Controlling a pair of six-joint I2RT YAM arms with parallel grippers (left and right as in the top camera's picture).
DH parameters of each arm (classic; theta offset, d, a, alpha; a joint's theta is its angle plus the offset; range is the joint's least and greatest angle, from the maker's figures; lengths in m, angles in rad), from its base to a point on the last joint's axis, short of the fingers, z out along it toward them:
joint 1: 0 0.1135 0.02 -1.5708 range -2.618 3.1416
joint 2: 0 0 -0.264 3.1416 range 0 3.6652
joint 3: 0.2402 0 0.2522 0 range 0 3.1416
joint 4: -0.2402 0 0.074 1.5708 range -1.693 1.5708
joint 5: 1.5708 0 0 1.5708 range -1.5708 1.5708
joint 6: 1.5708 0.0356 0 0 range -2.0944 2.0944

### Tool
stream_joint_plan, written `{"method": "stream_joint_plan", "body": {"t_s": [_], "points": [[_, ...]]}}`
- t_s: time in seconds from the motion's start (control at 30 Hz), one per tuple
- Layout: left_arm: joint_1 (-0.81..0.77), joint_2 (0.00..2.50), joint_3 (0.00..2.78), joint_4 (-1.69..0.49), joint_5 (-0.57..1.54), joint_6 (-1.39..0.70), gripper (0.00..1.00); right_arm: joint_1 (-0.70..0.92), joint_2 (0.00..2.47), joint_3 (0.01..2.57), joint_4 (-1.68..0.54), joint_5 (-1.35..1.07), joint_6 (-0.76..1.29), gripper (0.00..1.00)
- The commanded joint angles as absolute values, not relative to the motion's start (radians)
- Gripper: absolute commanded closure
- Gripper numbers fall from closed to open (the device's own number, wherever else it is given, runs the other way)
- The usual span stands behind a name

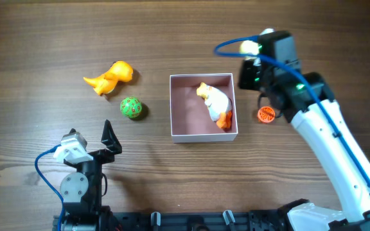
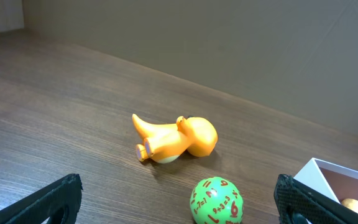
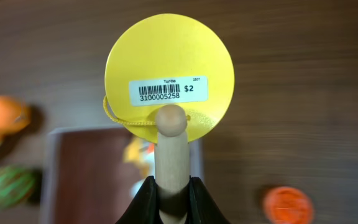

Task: Pack container
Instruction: 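Carry the yellow toy into the box, release, withdraw right gripper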

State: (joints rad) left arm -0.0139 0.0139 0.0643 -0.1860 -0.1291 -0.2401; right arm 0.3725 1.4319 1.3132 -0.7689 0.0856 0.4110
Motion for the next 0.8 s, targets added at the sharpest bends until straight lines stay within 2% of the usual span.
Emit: {"method": "stream_joint_plan", "body": {"t_s": [0.0,0.27,0.47,0.7,0.77], "points": [[-0.019,0.007,0.057,-0.183,-0.113,-0.220,0.00,0.498,1.454,1.320,-0.734,0.062,0.476,0.96],[-0.019,0.007,0.057,-0.183,-0.113,-0.220,0.00,0.671,1.662,1.320,-0.595,0.062,0.473,0.96],[-0.019,0.007,0.057,-0.183,-0.113,-0.220,0.00,0.682,1.843,1.320,-0.569,0.069,0.471,0.96],[-0.019,0.007,0.057,-0.183,-0.113,-0.220,0.00,0.682,1.929,1.320,-0.570,0.050,0.474,0.96],[-0.019,0.007,0.058,-0.183,-0.113,-0.220,0.00,0.682,1.929,1.320,-0.567,0.051,0.474,0.88]]}}
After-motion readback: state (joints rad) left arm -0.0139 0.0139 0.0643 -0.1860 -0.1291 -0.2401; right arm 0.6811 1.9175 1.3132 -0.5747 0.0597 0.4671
